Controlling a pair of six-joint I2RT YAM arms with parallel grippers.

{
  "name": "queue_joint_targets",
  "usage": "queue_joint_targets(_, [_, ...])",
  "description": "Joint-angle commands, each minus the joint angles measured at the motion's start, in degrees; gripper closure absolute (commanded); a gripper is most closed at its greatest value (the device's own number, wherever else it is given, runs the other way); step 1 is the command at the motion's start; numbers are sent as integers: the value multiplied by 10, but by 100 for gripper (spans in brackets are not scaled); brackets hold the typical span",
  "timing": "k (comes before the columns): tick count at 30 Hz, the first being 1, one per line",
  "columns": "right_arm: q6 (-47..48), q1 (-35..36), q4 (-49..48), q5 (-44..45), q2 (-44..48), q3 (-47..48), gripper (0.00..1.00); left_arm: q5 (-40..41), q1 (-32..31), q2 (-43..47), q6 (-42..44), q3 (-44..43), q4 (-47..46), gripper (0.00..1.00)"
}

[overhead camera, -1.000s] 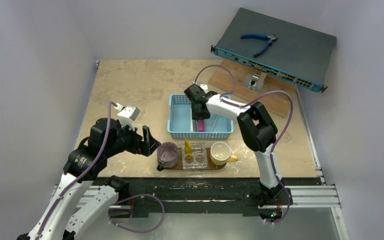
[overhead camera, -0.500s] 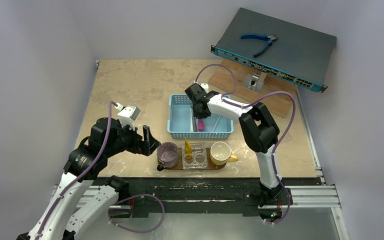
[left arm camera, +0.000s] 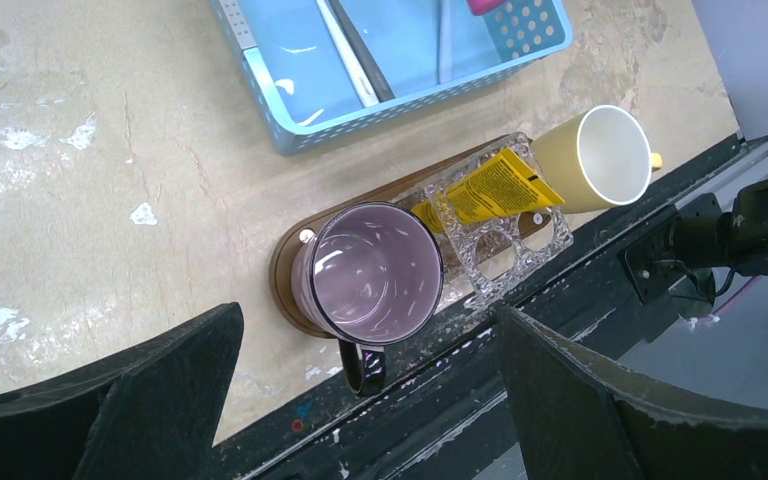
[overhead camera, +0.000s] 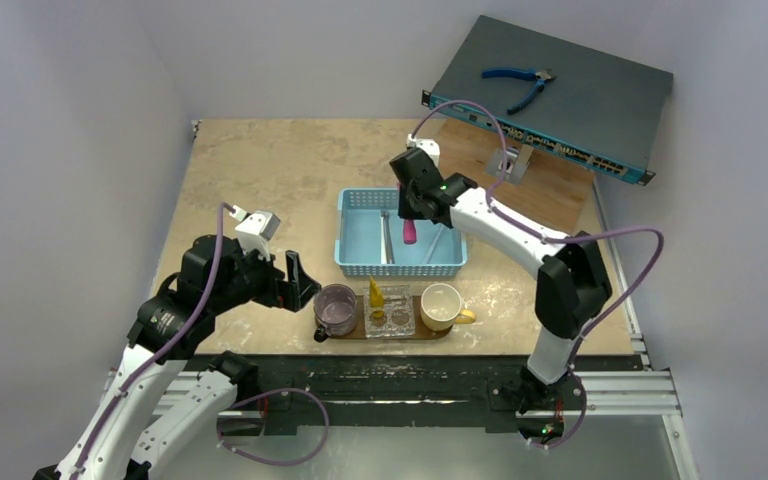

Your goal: Prepare toiletry sets of a toothbrush and toothpaste on the tray

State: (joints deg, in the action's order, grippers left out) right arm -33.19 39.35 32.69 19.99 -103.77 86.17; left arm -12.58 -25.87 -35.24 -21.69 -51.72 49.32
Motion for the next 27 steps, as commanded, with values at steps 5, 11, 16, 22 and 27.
queue_joint_targets(5, [22,9,-57,-21,142,-60,100,-48,4,0,-7,-35,-25,3])
queue_joint_targets(11, [17,26,-109,-83,241,-109,100,-120,4,-3,-37,-63,-41,3])
queue_joint_targets(16, [0,53,-148,-129,327,-143,100,-183,4,-2,-79,-63,-75,3])
queue_joint_targets(22, [-37,92,-205,-175,399,-179,100,-280,4,1,-148,-51,-156,2])
queue_joint_targets(27, [-80,114,-273,-217,436,-219,100,-329,4,14,-210,-31,-236,2])
